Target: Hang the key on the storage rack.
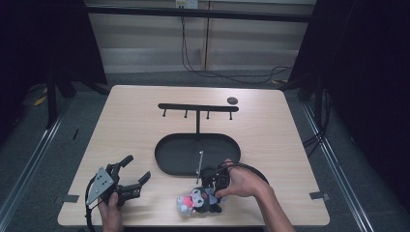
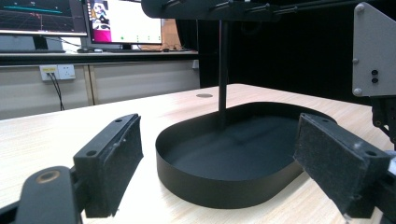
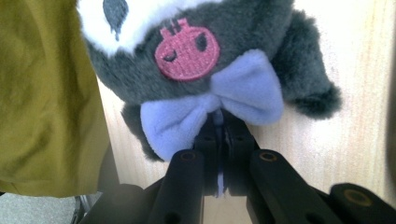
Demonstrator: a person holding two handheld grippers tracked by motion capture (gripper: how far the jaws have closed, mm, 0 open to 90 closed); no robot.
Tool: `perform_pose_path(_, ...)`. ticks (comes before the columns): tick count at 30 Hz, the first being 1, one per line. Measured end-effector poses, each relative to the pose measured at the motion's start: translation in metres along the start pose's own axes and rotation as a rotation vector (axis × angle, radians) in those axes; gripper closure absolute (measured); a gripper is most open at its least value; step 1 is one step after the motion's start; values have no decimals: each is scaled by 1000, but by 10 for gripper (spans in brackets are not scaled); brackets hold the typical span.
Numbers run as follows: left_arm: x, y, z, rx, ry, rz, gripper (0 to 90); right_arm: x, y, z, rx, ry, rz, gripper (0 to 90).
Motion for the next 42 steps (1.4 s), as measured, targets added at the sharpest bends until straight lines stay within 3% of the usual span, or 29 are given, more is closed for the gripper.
perform_pose_path(1,0,0,0,0,0,-1,151,0,0,-1,-13,20,-4,867)
perform_pose_path(11,0,0,0,0,-1,0,151,-4,6,0,-25,2,18,872)
perform_pose_path(14,0,0,0,0,-1,0,151,-5,16,-2,-21,-5,53,872)
perform_pose_path(31,0,0,0,0,-1,0,151,-4,49,-6,-60,-3,79,871)
perform_pose_path(42,0,0,0,0,-1,0,151,3,70,-10,-92,26,96,872)
Point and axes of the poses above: each handheld gripper's, and its own axes: y roughly backward along the jaws, x roughly out of its top, z roughly to its right, the point moved 2 cm from there along -y, roughly forward along the jaws, and after that the axes turned 6 degrees about y, right-handed, at the moved point
